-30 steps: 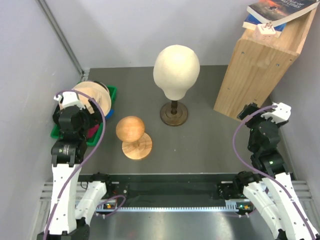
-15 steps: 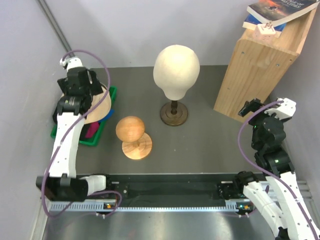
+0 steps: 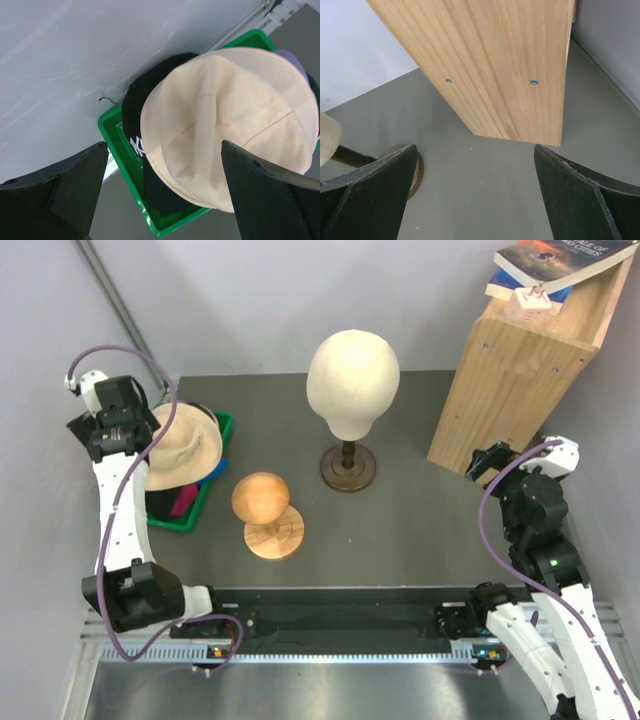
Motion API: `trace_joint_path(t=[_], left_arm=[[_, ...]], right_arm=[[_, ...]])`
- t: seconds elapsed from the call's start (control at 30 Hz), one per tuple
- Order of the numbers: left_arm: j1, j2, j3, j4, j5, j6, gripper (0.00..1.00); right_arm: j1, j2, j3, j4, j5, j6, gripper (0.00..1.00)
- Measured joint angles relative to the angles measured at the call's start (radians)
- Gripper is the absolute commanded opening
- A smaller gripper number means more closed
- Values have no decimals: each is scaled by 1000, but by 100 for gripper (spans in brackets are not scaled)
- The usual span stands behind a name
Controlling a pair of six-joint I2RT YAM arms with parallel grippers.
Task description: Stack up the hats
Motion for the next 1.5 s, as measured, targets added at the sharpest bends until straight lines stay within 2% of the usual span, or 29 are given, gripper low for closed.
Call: trace_joint_path(t=[0.13, 0.27, 0.3, 0.4, 0.47, 0.5, 0.53, 0.8, 1.03, 1.3, 1.4, 1.5], left_arm=[[27, -8, -55, 8, 52, -38, 92], [37, 6, -114, 17, 126, -70, 75], [40, 10, -124, 20, 135, -74, 62], [47, 20, -146, 30, 163, -92, 40], [47, 20, -153, 44, 182, -95, 12], [47, 20, -153, 50, 184, -102, 4], [47, 20, -153, 62, 189, -101, 0], [48, -4, -153, 134, 290, -96, 0], [47, -62, -59, 202, 489, -143, 0], [9, -58, 177, 248, 757, -197, 0], [-49, -33, 305, 258, 831, -228, 0], [-160, 9, 443, 280, 865, -253, 0]], right_arm=[[0, 12, -2, 2, -27, 10, 100], [0, 33, -2, 6, -57, 10, 99], [0, 39, -2, 6, -61, 9, 99], [0, 48, -9, 11, -67, 9, 100], [0, 50, -18, 13, -72, 8, 100], [0, 50, -22, 16, -74, 8, 100], [0, 51, -23, 16, -77, 8, 100], [0, 77, -26, 23, -92, -6, 100], [0, 92, -26, 26, -93, -27, 100], [0, 80, -26, 26, -95, -24, 100], [0, 66, -26, 23, -95, -18, 100], [0, 51, -30, 21, -95, -8, 100]])
